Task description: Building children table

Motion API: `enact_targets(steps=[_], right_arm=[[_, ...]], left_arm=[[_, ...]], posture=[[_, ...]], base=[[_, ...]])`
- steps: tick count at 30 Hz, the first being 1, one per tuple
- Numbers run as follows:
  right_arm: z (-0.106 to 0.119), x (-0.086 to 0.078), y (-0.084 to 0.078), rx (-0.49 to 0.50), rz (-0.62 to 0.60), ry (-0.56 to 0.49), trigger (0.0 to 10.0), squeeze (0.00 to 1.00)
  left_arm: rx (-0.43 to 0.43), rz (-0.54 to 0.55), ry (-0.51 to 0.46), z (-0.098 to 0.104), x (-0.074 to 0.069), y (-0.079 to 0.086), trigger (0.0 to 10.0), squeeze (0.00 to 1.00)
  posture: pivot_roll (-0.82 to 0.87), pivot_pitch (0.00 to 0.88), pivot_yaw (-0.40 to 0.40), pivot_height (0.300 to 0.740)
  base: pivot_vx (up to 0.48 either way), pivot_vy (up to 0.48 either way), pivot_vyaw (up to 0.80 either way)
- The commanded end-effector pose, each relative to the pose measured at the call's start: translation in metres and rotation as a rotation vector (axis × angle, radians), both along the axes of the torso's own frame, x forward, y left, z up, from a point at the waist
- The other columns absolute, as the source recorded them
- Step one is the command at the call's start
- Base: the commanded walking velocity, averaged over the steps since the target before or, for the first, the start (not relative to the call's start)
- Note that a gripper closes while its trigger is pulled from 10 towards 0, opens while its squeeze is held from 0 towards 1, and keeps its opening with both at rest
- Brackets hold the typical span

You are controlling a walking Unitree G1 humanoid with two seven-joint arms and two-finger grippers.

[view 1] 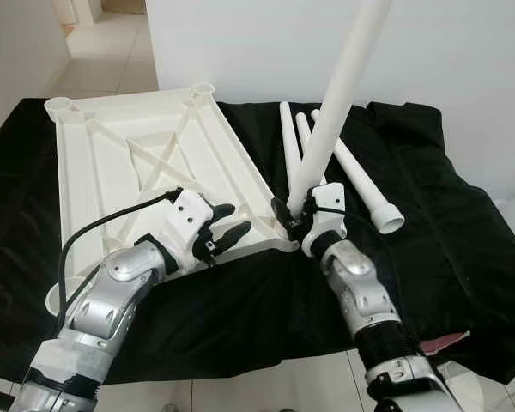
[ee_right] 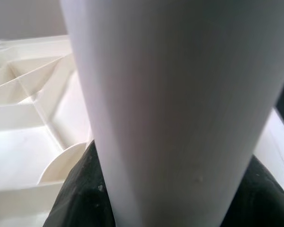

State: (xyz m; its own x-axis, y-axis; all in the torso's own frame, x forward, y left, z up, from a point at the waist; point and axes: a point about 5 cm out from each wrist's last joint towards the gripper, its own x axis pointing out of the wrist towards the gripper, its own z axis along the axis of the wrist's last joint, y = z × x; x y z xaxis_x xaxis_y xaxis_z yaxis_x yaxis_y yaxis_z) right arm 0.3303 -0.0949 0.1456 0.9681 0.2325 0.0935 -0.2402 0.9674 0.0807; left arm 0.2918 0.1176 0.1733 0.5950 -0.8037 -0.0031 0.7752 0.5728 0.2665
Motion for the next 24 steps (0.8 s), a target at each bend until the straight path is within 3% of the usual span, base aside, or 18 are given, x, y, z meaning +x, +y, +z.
enact_targets(steps=[1,5,7,16,17,22,24], right_arm=[[-0.014,-0.007,-0.006,0.054,-0.104,0.079,10.0,0.0],[-0.015,-0.021,0.011,0.068,-0.121,0.077,10.0,0.0],[-0.018,-0.026,0.023,0.09,-0.066,0.093,10.0,0.0],[-0.014,-0.026,0.017,0.079,-0.118,0.112,10.0,0.0],[-0.012,-0.026,0.018,0.076,-0.103,0.096,10.0,1.0],[-0.007,-0.028,0.018,0.093,-0.064,0.055,10.0,1.0],[-0.002,-0.026,0.01,0.089,-0.011,0.016,10.0,1.0]], left_arm=[[0.012,-0.049,0.009,-0.003,-0.003,-0.002,10.0,0.0],[0.012,-0.051,0.01,-0.003,-0.003,-0.002,10.0,0.0],[0.011,-0.052,0.009,-0.003,-0.003,-0.002,10.0,0.0],[0.022,-0.066,0.008,-0.004,-0.003,-0.003,10.0,0.0],[0.023,-0.068,0.008,-0.004,-0.004,-0.003,10.0,0.0],[0.025,-0.073,0.008,-0.004,-0.004,-0.004,10.0,0.0],[0.025,-0.077,0.006,-0.004,-0.004,-0.005,10.0,0.0]], posture=[[-0.01,0.079,-0.062,0.74],[-0.01,0.074,-0.069,0.74],[-0.01,0.07,-0.065,0.74],[-0.01,0.06,-0.065,0.74],[-0.01,0.056,-0.064,0.74],[-0.01,0.048,-0.066,0.74],[-0.01,0.038,-0.067,0.74]], base=[[0.0,0.0,0.0],[0.0,0.0,0.0],[0.0,0.0,0.0],[0.0,0.0,0.0],[0.0,0.0,0.0],[0.0,0.0,0.0],[0.0,0.0,0.0]])
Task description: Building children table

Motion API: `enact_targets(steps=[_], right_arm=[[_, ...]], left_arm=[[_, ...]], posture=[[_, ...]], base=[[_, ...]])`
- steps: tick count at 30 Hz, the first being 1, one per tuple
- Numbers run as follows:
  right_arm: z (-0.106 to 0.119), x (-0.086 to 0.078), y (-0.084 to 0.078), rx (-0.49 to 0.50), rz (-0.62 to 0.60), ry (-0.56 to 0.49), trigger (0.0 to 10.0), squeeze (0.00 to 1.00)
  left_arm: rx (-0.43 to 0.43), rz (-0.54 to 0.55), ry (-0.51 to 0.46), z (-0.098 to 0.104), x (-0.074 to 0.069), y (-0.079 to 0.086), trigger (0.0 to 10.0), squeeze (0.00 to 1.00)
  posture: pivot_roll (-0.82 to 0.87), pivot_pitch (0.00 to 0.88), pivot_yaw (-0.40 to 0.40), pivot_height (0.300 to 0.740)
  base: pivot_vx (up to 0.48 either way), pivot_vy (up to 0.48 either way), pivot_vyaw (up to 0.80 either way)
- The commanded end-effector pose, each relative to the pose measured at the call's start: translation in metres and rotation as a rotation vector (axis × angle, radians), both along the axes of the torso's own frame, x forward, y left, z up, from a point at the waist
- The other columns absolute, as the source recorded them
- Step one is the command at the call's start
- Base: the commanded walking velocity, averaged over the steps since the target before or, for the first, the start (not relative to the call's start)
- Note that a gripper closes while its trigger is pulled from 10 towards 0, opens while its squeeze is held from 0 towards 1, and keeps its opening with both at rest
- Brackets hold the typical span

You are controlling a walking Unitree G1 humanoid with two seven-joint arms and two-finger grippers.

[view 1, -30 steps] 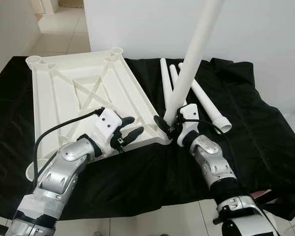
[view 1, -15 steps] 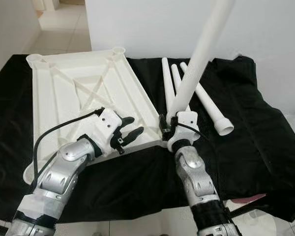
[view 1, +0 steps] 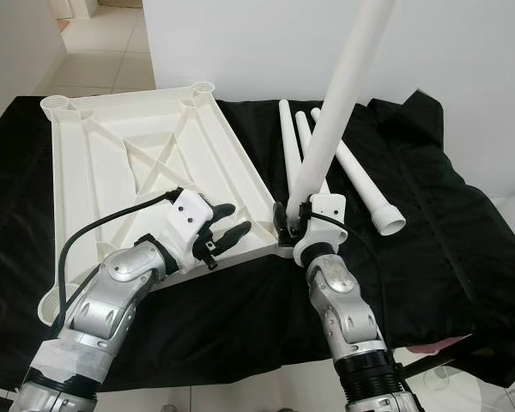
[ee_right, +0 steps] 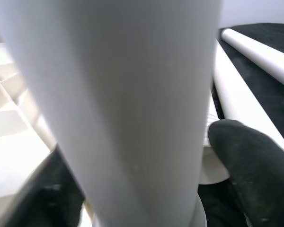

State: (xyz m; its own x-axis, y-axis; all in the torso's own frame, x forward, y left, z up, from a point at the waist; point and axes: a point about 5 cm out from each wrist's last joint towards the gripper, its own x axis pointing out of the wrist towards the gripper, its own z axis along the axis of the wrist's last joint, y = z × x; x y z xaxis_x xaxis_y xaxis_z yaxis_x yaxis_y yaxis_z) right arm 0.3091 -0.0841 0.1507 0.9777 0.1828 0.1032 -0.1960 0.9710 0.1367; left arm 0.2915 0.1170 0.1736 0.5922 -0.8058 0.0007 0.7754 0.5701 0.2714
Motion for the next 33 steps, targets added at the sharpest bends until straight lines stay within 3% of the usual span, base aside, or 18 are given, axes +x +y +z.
enact_targets(steps=[1,8,9,16,20,27,33], right_arm=[[-0.007,-0.005,0.0,0.032,0.035,0.012,10.0,1.0],[-0.004,-0.002,-0.012,-0.003,0.136,-0.023,10.0,1.0],[-0.003,0.003,-0.02,-0.076,0.246,-0.053,10.0,0.0],[-0.001,0.012,-0.024,-0.152,0.345,-0.076,10.0,0.0],[0.001,0.028,-0.023,-0.26,0.397,-0.086,10.0,0.0],[0.0,0.032,-0.021,-0.277,0.484,-0.083,10.0,0.0],[-0.001,0.038,-0.026,-0.308,0.484,-0.09,9.9,0.0]], left_arm=[[0.026,-0.073,0.012,-0.005,-0.003,-0.005,10.0,0.0],[0.023,-0.074,0.004,-0.003,-0.002,-0.006,10.0,0.0],[0.025,-0.077,0.001,-0.002,0.0,-0.006,10.0,0.0],[0.027,-0.083,-0.002,-0.001,0.001,-0.006,10.0,0.0],[0.027,-0.087,-0.005,-0.001,0.003,-0.008,10.0,0.0],[0.022,-0.09,-0.005,0.0,0.003,-0.009,10.0,0.0],[0.021,-0.091,-0.003,-0.001,0.002,-0.009,10.0,0.0]], posture=[[-0.01,0.038,-0.067,0.74],[0.0,0.031,-0.064,0.74],[-0.01,0.025,-0.055,0.74],[-0.02,0.026,-0.047,0.74],[-0.02,0.033,-0.045,0.74],[-0.02,0.053,-0.044,0.74],[-0.03,0.066,-0.039,0.74]], base=[[0.0,0.0,0.0],[0.0,0.0,0.0],[0.0,0.0,0.0],[0.0,0.0,0.0],[0.0,0.0,0.0],[0.0,0.0,0.0],[0.0,0.0,0.0]])
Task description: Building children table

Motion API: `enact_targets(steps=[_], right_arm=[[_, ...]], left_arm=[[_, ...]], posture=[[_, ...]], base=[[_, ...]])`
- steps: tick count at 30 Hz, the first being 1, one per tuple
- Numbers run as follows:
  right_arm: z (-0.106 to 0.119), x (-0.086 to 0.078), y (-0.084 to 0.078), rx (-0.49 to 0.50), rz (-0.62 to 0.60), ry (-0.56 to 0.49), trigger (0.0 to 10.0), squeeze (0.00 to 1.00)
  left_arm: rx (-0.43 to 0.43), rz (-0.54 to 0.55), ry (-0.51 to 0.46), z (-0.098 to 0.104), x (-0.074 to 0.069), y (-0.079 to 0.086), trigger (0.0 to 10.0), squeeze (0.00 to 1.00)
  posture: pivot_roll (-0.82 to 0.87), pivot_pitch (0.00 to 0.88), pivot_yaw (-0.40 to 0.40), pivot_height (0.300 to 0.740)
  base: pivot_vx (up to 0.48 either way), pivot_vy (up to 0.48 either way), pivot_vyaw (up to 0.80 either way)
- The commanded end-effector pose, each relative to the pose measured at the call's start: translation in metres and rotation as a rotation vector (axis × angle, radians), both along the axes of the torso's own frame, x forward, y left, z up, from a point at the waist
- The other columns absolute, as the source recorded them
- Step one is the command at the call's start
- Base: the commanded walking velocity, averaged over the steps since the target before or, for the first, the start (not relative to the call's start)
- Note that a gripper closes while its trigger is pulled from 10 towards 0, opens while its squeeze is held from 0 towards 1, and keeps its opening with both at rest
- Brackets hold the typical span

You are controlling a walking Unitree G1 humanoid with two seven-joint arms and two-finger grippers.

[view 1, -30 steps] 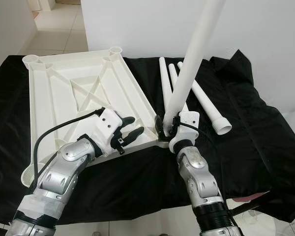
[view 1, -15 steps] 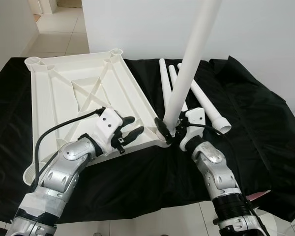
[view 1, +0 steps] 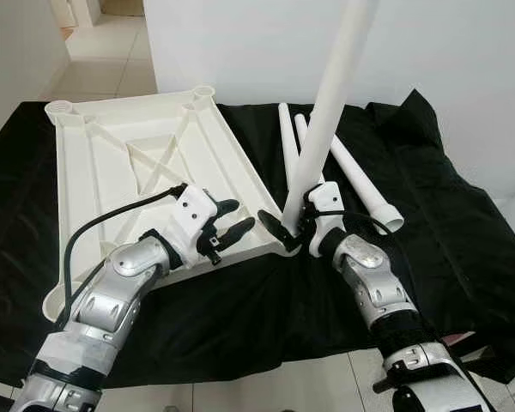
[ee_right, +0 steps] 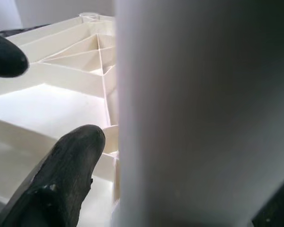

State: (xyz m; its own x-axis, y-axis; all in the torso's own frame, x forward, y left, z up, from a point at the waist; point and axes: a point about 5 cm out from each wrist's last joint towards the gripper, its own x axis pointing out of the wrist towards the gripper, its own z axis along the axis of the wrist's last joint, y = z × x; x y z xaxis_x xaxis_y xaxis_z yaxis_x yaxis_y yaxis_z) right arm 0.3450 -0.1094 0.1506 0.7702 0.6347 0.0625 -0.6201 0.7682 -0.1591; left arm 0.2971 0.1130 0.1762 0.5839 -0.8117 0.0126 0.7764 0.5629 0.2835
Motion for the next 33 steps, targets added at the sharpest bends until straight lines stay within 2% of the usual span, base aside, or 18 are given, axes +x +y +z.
enact_targets(steps=[1,2,3,5,6,15,16,17,18,26,28,33], right_arm=[[-0.001,0.003,-0.002,-0.017,0.011,-0.002,6.4,0.0],[-0.002,0.003,-0.003,-0.014,0.014,-0.001,6.4,0.0],[-0.003,0.003,-0.005,-0.011,0.012,0.005,0.9,0.0],[-0.004,0.003,-0.006,-0.007,0.012,0.009,0.9,0.0],[-0.006,0.002,-0.008,-0.006,0.018,0.012,0.0,0.0],[-0.01,-0.001,-0.011,-0.001,0.009,0.014,0.0,0.0],[-0.01,-0.001,-0.012,0.003,-0.002,0.015,5.1,0.0],[-0.01,-0.001,-0.012,0.003,-0.002,0.015,5.1,0.0],[-0.011,-0.001,-0.013,0.004,-0.015,0.015,10.0,0.0],[-0.012,0.001,-0.016,0.014,-0.126,0.039,10.0,0.0],[-0.011,0.0,-0.015,0.054,-0.245,0.064,10.0,0.0],[-0.01,-0.003,-0.01,0.09,-0.312,0.072,10.0,0.0]], left_arm=[[0.024,-0.081,0.014,-0.003,-0.004,-0.005,10.0,0.0],[0.024,-0.082,0.014,-0.003,-0.004,-0.005,10.0,0.0],[0.024,-0.083,0.014,-0.003,-0.004,-0.005,10.0,0.0],[0.023,-0.084,0.014,-0.003,-0.004,-0.006,10.0,0.0],[0.023,-0.083,0.014,-0.002,-0.004,-0.006,10.0,0.0],[0.023,-0.077,0.014,-0.002,-0.005,-0.004,10.0,0.0],[0.023,-0.075,0.015,-0.002,-0.004,-0.004,10.0,0.0],[0.023,-0.075,0.015,-0.002,-0.004,-0.004,10.0,0.0],[0.023,-0.075,0.015,-0.002,-0.005,-0.004,10.0,0.0],[0.026,-0.08,0.018,-0.003,-0.005,-0.004,10.0,0.0],[0.025,-0.077,0.018,-0.002,-0.004,-0.003,10.0,0.0],[0.028,-0.075,0.017,-0.002,-0.005,-0.003,10.0,0.0]], posture=[[-0.03,0.07,-0.039,0.74],[-0.03,0.07,-0.039,0.74],[-0.03,0.07,-0.039,0.74],[-0.03,0.07,-0.039,0.74],[-0.03,0.075,-0.039,0.74],[-0.02,0.075,-0.041,0.74],[-0.02,0.075,-0.04,0.74],[-0.02,0.075,-0.04,0.74],[-0.02,0.077,-0.039,0.74],[-0.03,0.082,-0.038,0.74],[-0.03,0.083,-0.04,0.74],[-0.02,0.084,-0.043,0.74]], base=[[0.0,0.0,0.0],[0.0,0.0,0.0],[0.0,0.0,0.0],[0.0,0.0,0.0],[0.0,0.0,0.0],[0.0,0.0,0.0],[0.0,0.0,0.0],[0.0,0.0,0.0],[0.0,0.0,0.0],[0.0,0.0,0.0],[0.0,0.0,0.0],[0.0,0.0,0.0]])
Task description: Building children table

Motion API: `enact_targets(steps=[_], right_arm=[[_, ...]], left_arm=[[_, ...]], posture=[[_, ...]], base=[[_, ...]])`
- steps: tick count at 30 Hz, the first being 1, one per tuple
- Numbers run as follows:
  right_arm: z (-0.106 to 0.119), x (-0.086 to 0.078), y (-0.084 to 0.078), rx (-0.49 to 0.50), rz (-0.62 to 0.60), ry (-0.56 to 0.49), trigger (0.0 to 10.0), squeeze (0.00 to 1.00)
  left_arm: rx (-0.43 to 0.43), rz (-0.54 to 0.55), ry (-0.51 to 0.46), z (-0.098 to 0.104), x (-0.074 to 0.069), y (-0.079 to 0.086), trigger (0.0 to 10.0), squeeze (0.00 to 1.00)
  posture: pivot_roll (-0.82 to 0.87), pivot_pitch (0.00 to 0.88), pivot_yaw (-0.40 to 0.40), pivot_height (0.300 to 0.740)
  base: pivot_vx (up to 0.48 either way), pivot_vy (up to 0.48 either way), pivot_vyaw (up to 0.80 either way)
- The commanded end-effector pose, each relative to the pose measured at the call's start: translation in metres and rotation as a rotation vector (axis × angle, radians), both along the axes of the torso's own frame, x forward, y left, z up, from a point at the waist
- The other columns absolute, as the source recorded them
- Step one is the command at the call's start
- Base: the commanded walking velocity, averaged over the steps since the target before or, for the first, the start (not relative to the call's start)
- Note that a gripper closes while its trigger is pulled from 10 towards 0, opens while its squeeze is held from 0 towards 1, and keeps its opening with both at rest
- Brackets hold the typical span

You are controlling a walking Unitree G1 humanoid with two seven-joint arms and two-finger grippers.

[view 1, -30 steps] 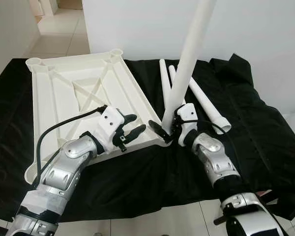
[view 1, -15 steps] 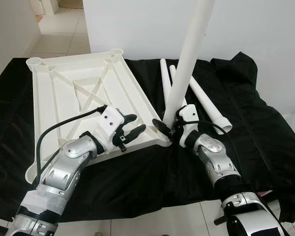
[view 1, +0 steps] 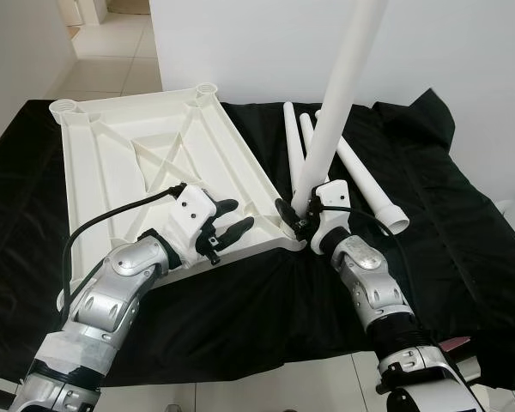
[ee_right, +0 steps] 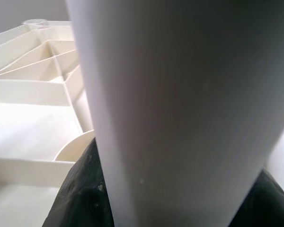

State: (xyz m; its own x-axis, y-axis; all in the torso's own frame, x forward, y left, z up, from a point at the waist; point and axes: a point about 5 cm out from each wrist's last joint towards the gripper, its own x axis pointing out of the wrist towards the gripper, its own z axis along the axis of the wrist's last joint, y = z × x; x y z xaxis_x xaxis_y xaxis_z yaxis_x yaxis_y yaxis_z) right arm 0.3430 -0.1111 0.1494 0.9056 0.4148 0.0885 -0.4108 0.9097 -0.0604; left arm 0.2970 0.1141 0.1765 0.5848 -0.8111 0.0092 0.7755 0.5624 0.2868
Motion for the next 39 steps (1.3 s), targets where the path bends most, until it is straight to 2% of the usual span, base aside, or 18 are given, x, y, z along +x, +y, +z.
enact_targets(steps=[1,3,7,8,10,13,22,23,24,25,32,33,34,37,39], right_arm=[[-0.01,-0.002,-0.007,0.012,-0.087,0.05,10.0,0.0],[-0.01,-0.002,-0.007,0.012,-0.087,0.05,10.0,0.0],[-0.013,-0.011,0.008,0.111,-0.258,0.06,10.0,0.0],[-0.013,-0.011,0.008,0.111,-0.258,0.06,10.0,0.0],[-0.012,-0.021,0.024,0.179,-0.385,0.065,10.0,0.0],[-0.011,-0.024,0.033,0.195,-0.383,0.083,10.0,0.0],[-0.01,-0.024,0.022,0.176,-0.393,0.073,10.0,0.0],[-0.009,-0.024,0.023,0.182,-0.393,0.073,10.0,0.06],[-0.008,-0.024,0.023,0.188,-0.391,0.073,10.0,0.06],[-0.006,-0.025,0.023,0.2,-0.374,0.064,10.0,1.0],[0.003,-0.026,0.017,0.204,-0.331,0.006,10.0,1.0],[0.004,-0.025,0.013,0.202,-0.308,-0.003,10.0,0.8],[0.005,-0.024,0.009,0.187,-0.261,-0.009,10.0,0.03],[0.005,-0.024,0.007,0.18,-0.217,-0.015,10.0,0.0],[0.006,-0.022,0.0,0.125,-0.067,-0.036,10.0,0.0]], left_arm=[[0.025,-0.076,0.019,-0.003,-0.005,-0.004,10.0,0.0],[0.025,-0.076,0.019,-0.003,-0.005,-0.004,10.0,0.0],[0.026,-0.074,0.023,-0.005,-0.006,-0.003,10.0,0.0],[0.026,-0.074,0.023,-0.005,-0.006,-0.003,10.0,0.0],[0.022,-0.074,0.025,-0.005,-0.006,-0.004,10.0,0.0],[0.022,-0.074,0.026,-0.005,-0.006,-0.004,10.0,0.0],[0.024,-0.08,0.024,-0.005,-0.006,-0.005,10.0,0.0],[0.024,-0.079,0.022,-0.005,-0.006,-0.005,10.0,0.0],[0.024,-0.079,0.022,-0.005,-0.006,-0.005,10.0,0.0],[0.023,-0.078,0.021,-0.005,-0.006,-0.005,10.0,0.0],[0.022,-0.078,0.02,-0.005,-0.006,-0.005,10.0,0.0],[0.021,-0.077,0.02,-0.006,-0.006,-0.005,10.0,0.0],[0.021,-0.076,0.019,-0.006,-0.006,-0.006,10.0,0.0],[0.02,-0.076,0.018,-0.005,-0.005,-0.006,10.0,0.0],[0.02,-0.078,0.014,-0.005,-0.004,-0.006,10.0,0.0]], posture=[[-0.02,0.084,-0.043,0.74],[-0.02,0.084,-0.043,0.74],[-0.02,0.086,-0.043,0.74],[-0.02,0.086,-0.043,0.74],[-0.02,0.087,-0.045,0.74],[-0.02,0.086,-0.044,0.74],[-0.02,0.073,-0.05,0.74],[-0.02,0.071,-0.051,0.74],[-0.02,0.071,-0.051,0.74],[-0.02,0.067,-0.054,0.74],[-0.02,0.062,-0.058,0.74],[-0.02,0.058,-0.06,0.74],[-0.02,0.056,-0.061,0.74],[-0.02,0.053,-0.062,0.74],[-0.02,0.048,-0.057,0.74]], base=[[0.0,0.0,0.0],[0.0,0.0,0.0],[0.0,0.0,0.0],[0.0,0.0,0.0],[0.0,0.0,0.0],[0.0,0.0,0.0],[0.0,0.0,0.0],[0.0,0.0,0.0],[0.0,0.0,0.0],[0.0,0.0,0.0],[0.0,0.0,0.0],[0.0,0.0,0.0],[0.0,0.0,0.0],[0.0,0.0,0.0],[0.0,0.0,0.0]])
